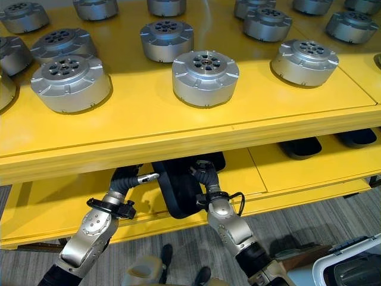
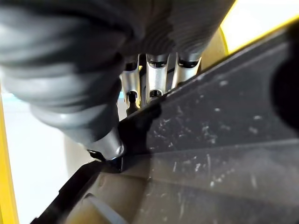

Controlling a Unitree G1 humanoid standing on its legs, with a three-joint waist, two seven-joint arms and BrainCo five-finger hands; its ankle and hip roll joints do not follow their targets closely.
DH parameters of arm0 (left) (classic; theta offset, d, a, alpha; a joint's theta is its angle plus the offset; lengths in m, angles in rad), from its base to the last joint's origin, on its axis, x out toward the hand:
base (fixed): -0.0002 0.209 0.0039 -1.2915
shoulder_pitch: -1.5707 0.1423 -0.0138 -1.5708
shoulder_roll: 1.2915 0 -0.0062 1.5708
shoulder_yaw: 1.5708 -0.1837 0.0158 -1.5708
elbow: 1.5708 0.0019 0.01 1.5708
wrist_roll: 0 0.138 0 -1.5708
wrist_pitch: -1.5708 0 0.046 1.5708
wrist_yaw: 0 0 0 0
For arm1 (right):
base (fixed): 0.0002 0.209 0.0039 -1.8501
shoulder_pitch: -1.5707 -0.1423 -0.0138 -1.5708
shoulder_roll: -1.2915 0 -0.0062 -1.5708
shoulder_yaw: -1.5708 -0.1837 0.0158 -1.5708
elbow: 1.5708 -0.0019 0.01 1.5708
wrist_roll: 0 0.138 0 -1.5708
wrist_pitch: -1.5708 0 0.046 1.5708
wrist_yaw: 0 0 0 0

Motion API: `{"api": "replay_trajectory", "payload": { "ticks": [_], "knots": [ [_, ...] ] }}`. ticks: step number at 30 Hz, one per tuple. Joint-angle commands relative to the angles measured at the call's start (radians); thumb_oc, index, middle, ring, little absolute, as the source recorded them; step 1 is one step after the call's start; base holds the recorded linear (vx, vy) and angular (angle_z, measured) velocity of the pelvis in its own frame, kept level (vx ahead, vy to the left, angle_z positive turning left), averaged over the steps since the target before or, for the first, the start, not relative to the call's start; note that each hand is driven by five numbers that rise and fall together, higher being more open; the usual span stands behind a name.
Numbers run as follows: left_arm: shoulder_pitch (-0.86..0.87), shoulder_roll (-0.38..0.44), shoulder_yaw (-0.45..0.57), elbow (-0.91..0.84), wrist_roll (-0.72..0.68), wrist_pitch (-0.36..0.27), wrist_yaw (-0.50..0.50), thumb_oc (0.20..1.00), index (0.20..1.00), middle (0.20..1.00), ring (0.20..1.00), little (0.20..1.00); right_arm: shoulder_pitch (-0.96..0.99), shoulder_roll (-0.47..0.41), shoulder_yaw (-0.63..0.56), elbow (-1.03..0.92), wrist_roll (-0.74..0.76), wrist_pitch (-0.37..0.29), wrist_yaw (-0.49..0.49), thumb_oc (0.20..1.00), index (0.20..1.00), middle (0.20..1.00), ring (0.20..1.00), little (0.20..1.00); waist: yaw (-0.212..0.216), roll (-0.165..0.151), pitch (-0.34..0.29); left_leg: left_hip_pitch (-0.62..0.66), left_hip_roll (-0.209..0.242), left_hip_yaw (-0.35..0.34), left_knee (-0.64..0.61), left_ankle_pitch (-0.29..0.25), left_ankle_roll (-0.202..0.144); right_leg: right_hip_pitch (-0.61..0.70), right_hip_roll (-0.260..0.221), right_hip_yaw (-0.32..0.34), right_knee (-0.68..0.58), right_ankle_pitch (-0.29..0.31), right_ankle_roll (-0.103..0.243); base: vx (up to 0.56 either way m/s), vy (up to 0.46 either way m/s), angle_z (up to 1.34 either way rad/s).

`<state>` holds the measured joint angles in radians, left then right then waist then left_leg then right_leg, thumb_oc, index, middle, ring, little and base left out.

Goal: Move parts from the plastic box to the shelf.

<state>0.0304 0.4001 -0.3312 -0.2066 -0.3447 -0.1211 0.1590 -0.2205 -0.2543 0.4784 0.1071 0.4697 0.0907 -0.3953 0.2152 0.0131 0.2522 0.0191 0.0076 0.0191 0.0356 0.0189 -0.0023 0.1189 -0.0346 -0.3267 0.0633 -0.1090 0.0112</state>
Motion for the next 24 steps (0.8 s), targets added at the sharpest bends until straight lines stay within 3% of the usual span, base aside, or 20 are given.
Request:
{"api": "replay_trajectory", "payload": {
  "ticks": [1,2,3,4,5,9,11,15,17,18,20,21,24],
  "knots": [
    [-0.033,-0.001,0.028,-0.074,-0.013,-0.074,0.008,1.0,1.0,1.0,1.0,1.0,-0.035,0.027,-0.015,-0.089,0.032,-0.092,0.022,0.2,0.2,0.2,0.2,0.2,-0.007,-0.029,0.007,0.008,-0.071,0.052,0.042,-0.031,0.008,0.002,0.014,0.06,-0.038,0.102,0.057,-0.01,-0.039,0.13],
    [-0.033,-0.001,0.028,-0.074,-0.013,-0.074,0.008,1.0,1.0,1.0,1.0,1.0,-0.035,0.027,-0.015,-0.089,0.032,-0.092,0.022,0.2,0.2,0.2,0.2,0.2,-0.007,-0.029,0.007,0.008,-0.071,0.052,0.042,-0.031,0.008,0.002,0.014,0.06,-0.038,0.102,0.057,-0.02,-0.057,0.17],
    [-0.051,-0.008,0.012,-0.065,-0.011,-0.067,-0.001,1.0,1.0,1.0,1.0,1.0,-0.027,0.029,-0.018,-0.095,0.036,-0.096,-0.007,0.2,0.2,0.2,0.2,0.2,-0.037,-0.029,0.026,-0.014,-0.022,0.195,0.122,-0.042,-0.01,0.008,-0.009,0.017,-0.022,0.102,0.051,-0.06,-0.071,0.5],
    [-0.074,-0.013,-0.013,-0.053,-0.005,-0.064,0.002,1.0,1.0,1.0,1.0,1.0,-0.025,0.035,-0.025,-0.089,0.036,-0.101,-0.02,0.2,0.2,0.2,0.2,0.2,-0.071,-0.03,0.041,-0.06,0.073,0.311,0.209,-0.041,-0.036,0.005,-0.031,-0.027,0.007,0.088,0.035,-0.09,-0.063,2.04],
    [-0.075,-0.017,-0.021,-0.045,0.001,-0.073,0.013,1.0,1.0,1.0,1.0,1.0,-0.036,0.037,-0.028,-0.064,0.034,-0.11,-0.003,0.2,0.2,0.2,0.2,0.2,-0.077,-0.026,0.052,-0.08,0.117,0.306,0.264,-0.047,-0.041,-0.005,-0.042,-0.037,0.045,0.069,0.021,-0.1,-0.003,1.95],
    [-0.067,-0.018,-0.013,-0.048,-0.006,-0.088,0.033,1.0,1.0,1.0,1.0,1.0,-0.068,0.033,-0.034,-0.04,0.025,-0.099,0.039,0.2,0.2,0.2,0.2,0.2,-0.084,-0.008,0.044,-0.07,0.185,0.25,0.276,-0.007,-0.061,-0.053,-0.06,-0.028,0.109,0.031,-0.004,-0.08,0.138,0.29],
    [-0.049,-0.019,0.014,-0.054,-0.027,-0.111,0.046,1.0,1.0,1.0,1.0,1.0,-0.073,0.009,-0.027,-0.058,0.035,-0.063,0.068,0.2,0.2,0.2,0.2,0.2,-0.096,0.011,0.015,-0.055,0.285,0.134,0.225,0.104,-0.097,-0.12,-0.083,0.023,0.165,-0.009,-0.016,-0.12,0.379,-0.29],
    [-0.049,-0.017,0.023,-0.045,-0.032,-0.139,0.076,1.0,1.0,1.0,1.0,1.0,-0.08,-0.006,-0.008,-0.078,0.028,-0.053,0.079,0.2,0.2,0.2,0.2,0.2,-0.11,0.031,0.015,-0.055,0.35,0.074,0.175,0.198,-0.112,-0.177,-0.111,0.054,0.245,-0.04,-0.015,-0.08,0.34,-0.14],
    [-0.065,-0.024,0.019,-0.035,-0.046,-0.158,0.107,1.0,1.0,1.0,1.0,1.0,-0.099,-0.015,0.003,-0.086,0.02,-0.045,0.079,0.2,0.2,0.2,0.2,0.2,-0.12,0.05,0.025,-0.054,0.369,0.034,0.135,0.254,-0.12,-0.222,-0.134,0.073,0.305,-0.057,-0.012,-0.14,0.56,0.07],
    [-0.071,-0.032,0.017,-0.025,-0.054,-0.17,0.128,1.0,1.0,1.0,1.0,1.0,-0.115,-0.024,0.011,-0.087,0.02,-0.035,0.082,0.2,0.2,0.2,0.2,0.2,-0.115,0.058,0.031,-0.058,0.352,-0.019,0.125,0.259,-0.118,-0.253,-0.151,0.094,0.342,-0.065,-0.004,-0.12,0.544,0.06],
    [-0.074,-0.031,0.014,-0.023,-0.062,-0.173,0.139,1.0,1.0,1.0,1.0,1.0,-0.124,-0.021,0.018,-0.086,0.014,-0.028,0.077,0.2,0.2,0.2,0.2,0.2,-0.113,0.062,0.04,-0.083,0.345,-0.058,0.164,0.286,-0.12,-0.264,-0.154,0.115,0.36,-0.068,-0.01,-0.09,0.366,-0.17],
    [-0.088,-0.037,0.019,-0.004,-0.081,-0.178,0.141,1.0,1.0,1.0,1.0,1.0,-0.153,-0.025,0.016,-0.076,0.024,-0.005,0.089,0.2,0.2,0.2,0.2,0.2,-0.119,0.073,0.049,-0.081,0.31,-0.042,0.178,0.21,-0.115,-0.29,-0.179,0.119,0.395,-0.071,0.004,-0.11,0.549,-0.31],
    [-0.126,-0.032,0.002,0.003,-0.086,-0.154,0.168,1.0,1.0,1.0,1.0,1.0,-0.186,-0.006,0.011,-0.055,0.033,0.014,0.086,0.2,0.2,0.2,0.2,0.2,-0.126,0.089,0.069,-0.096,0.265,-0.012,0.224,0.128,-0.11,-0.298,-0.212,0.13,0.439,-0.07,0.02,-0.06,0.492,-0.33]
  ]
}}
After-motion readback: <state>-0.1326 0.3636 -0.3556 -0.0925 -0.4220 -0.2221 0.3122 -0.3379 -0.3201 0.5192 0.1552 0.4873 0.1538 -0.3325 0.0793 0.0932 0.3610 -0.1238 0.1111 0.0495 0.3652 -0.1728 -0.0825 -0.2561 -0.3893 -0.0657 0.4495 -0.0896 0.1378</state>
